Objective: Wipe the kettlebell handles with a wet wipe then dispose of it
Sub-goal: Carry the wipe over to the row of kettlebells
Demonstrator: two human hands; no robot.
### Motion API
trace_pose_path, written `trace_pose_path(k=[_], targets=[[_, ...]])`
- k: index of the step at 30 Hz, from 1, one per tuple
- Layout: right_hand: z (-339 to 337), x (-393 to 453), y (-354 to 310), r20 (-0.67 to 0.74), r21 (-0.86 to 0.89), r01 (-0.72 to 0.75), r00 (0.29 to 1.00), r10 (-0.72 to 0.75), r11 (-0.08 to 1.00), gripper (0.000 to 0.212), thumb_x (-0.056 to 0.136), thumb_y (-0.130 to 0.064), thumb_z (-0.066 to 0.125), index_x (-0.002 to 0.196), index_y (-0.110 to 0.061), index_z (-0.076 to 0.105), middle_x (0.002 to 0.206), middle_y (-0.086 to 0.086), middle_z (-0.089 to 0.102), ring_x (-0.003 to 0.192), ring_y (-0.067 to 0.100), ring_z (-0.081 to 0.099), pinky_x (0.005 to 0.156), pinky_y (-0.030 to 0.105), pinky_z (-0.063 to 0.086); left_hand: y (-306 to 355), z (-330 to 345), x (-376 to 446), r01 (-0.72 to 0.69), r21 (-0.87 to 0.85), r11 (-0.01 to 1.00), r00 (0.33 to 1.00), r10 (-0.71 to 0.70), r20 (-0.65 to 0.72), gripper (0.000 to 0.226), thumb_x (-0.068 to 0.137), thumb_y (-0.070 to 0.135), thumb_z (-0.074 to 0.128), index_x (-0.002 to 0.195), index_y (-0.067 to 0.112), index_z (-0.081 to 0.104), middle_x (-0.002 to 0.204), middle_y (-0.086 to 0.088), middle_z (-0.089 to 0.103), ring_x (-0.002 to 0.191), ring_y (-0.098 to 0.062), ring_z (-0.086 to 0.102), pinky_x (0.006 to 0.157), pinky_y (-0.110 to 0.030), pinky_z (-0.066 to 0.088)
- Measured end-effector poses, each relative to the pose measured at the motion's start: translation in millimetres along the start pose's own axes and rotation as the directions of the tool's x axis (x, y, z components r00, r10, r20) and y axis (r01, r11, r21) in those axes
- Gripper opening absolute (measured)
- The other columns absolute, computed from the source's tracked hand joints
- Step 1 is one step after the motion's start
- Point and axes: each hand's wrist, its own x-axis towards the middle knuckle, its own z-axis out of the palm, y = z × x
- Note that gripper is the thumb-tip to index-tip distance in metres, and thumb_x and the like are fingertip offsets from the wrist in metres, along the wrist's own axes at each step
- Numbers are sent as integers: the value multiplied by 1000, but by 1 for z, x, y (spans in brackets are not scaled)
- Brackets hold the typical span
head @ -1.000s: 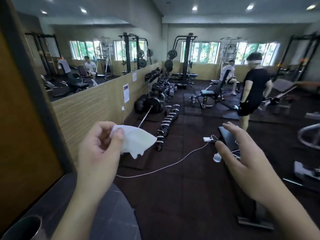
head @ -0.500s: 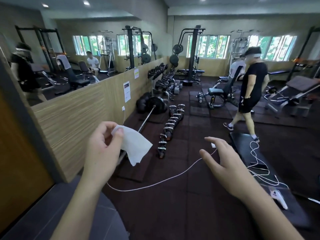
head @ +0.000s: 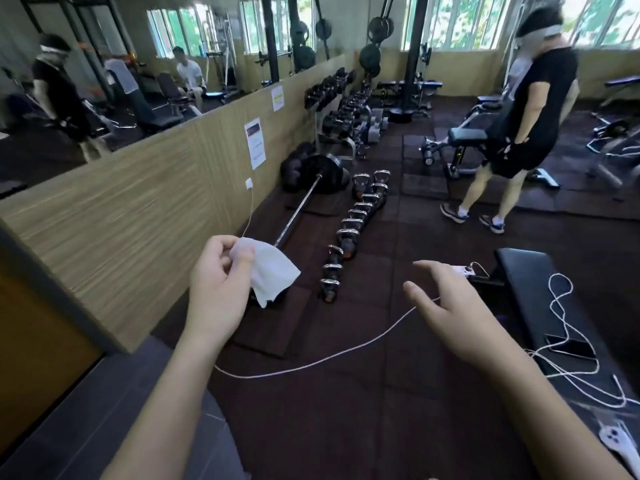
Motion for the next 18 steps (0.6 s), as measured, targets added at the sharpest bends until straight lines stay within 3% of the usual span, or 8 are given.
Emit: trace_pose_path(k=[3,5,8,12,15,18], targets=[[-3,78,47,79,-23,43,996,-41,999,51,101,-48,54,144,-22,51,148,-2,54,140,20,46,115,46,40,-11,64,38,55,25,998,998,-54,-40,8,103,30,69,101,22,67,81,6,65,70,-4,57,69,-29,49],[-9,124,74,133,-43,70,989,-64,997,50,102,-46,55,145,-22,51,149,-2,53,141,20,44,116,42,37,-17,102,59,117,20,993,991,-116,-71,11,96,31,77,101,27,68,82,7,70,72,-4,63,72,-31,53],[-16,199,116,226,-84,119,969,-98,989,49,103,-46,55,146,-23,50,150,-3,52,141,19,43,115,38,37,-29,166,92,222,34,975,972,-218,-93,22,88,27,82,104,32,67,96,3,79,90,-20,76,80,-45,61],[-12,290,156,317,-106,179,938,-137,978,51,103,-48,53,147,-24,49,151,-5,51,141,17,42,111,34,35,-49,236,138,293,100,951,952,-280,-125,19,84,30,76,100,30,67,95,-9,77,90,-34,72,80,-54,59],[6,372,180,369,-110,222,914,-168,969,50,103,-48,54,146,-24,50,151,-3,52,140,19,43,110,34,36,-76,285,189,318,165,934,944,-295,-150,7,92,18,75,95,16,69,91,-18,72,74,-25,63,67,-38,51],[34,453,202,408,-73,260,889,-209,963,47,104,-46,54,145,-25,50,150,-3,52,140,20,43,114,39,38,-109,326,244,340,172,925,934,-310,-177,3,95,13,71,97,12,69,92,-18,69,75,-16,55,66,-30,43]])
